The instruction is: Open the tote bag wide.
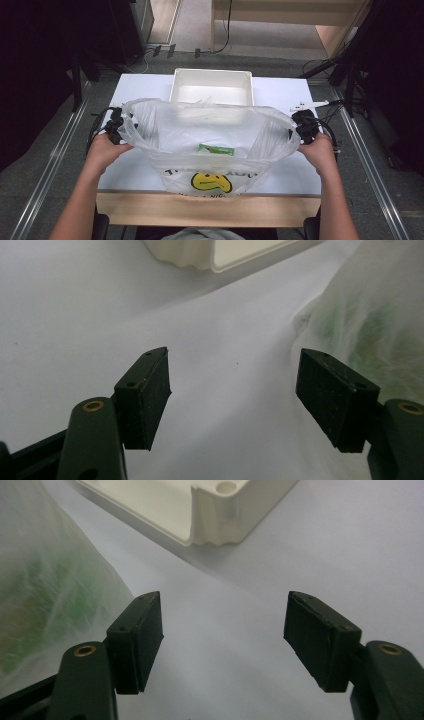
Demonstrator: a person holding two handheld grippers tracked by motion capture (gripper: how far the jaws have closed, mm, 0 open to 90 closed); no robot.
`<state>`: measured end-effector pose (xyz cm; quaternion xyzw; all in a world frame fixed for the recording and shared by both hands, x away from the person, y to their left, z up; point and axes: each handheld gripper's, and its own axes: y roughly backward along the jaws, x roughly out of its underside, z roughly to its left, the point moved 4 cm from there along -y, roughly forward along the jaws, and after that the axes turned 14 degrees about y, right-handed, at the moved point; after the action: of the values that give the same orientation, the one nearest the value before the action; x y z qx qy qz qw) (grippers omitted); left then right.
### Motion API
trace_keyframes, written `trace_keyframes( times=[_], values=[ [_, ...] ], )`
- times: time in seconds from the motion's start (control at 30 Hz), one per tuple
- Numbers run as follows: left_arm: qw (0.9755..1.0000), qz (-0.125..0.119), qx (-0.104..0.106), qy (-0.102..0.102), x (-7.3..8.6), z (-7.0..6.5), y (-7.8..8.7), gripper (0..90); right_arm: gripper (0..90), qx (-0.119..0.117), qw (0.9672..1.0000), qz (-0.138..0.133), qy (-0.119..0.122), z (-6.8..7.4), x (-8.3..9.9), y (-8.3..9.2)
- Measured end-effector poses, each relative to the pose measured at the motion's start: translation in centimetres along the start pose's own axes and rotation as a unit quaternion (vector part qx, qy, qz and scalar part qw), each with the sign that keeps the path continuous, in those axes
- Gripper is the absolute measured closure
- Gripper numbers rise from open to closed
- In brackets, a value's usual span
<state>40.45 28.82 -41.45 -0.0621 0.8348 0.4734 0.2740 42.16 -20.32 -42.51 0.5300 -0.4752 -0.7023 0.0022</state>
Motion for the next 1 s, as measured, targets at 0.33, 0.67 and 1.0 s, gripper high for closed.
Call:
trace_keyframes(
  times=[0.33,0.67,1.0],
  values=[
    [0.9984,-0.003,0.031,-0.047,-3.7,-2.0,2.8,50.6,39.4,-0.033,0.9989,-0.021,0.025,-0.9,-3.0,2.8],
    [0.9961,0.023,0.051,-0.068,-6.8,-4.6,4.8,70.2,53.6,-0.063,0.9957,-0.043,0.052,-0.5,-7.8,5.8],
    [0.9936,0.01,0.056,-0.097,-9.9,-6.5,8.0,87.9,73.4,-0.089,0.9921,-0.053,0.071,0.7,-11.8,8.3]
  ],
)
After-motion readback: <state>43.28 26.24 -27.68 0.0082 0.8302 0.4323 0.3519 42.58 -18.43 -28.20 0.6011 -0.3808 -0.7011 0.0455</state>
